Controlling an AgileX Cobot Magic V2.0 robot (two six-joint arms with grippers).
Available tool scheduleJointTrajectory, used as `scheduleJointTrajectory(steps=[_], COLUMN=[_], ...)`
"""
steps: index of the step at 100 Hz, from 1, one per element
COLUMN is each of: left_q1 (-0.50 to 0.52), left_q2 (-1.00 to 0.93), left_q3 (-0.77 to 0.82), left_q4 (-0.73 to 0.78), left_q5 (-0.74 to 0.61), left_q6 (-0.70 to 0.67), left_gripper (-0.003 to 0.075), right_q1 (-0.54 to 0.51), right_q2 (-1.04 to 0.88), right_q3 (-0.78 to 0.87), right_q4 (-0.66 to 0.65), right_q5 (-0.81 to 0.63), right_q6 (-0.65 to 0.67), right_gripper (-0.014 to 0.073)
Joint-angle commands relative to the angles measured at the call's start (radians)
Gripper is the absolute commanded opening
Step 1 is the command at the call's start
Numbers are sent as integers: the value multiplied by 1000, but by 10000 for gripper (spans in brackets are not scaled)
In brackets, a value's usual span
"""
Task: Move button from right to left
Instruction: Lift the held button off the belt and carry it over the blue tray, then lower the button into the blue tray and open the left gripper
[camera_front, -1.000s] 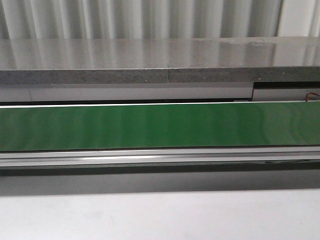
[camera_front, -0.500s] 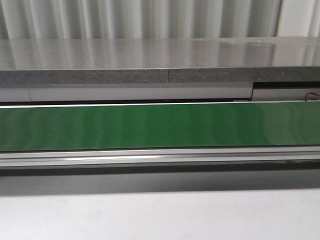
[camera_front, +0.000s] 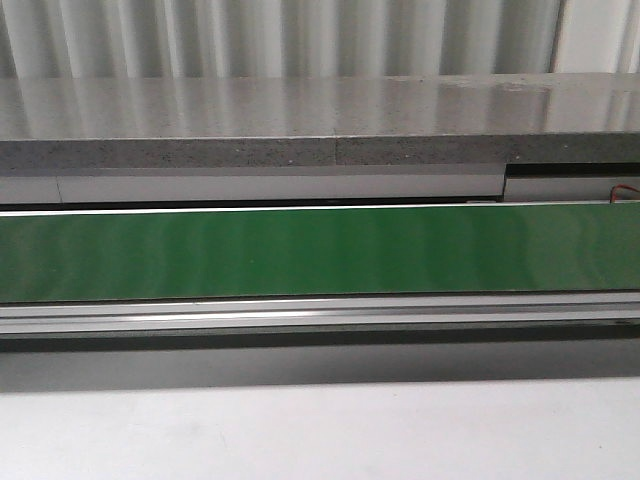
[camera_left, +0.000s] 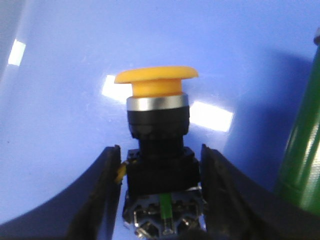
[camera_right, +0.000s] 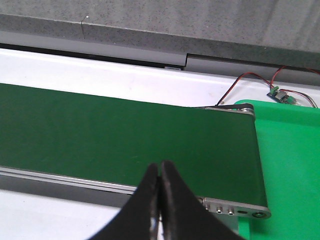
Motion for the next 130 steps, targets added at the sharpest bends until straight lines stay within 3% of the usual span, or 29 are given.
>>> scheduleJointTrajectory(steps=[1,96,130], left_q1=[0,0,0], left_q2=[-35,-33,-32], left_q3=[-30,-30,-30], left_q4=[-22,-89,-89], left_q5=[-50,-48,-46], left_q6=[-3,46,47], left_gripper=[-20,-17,43], right_q1=[-1,-1,-1], right_q2=[0,0,0], right_q3=[-23,-23,-23], right_q4=[9,9,9], right_q5=[-62,-62,-62], right_q6=[-10,-10,-10], right_gripper=[-67,-67,-67])
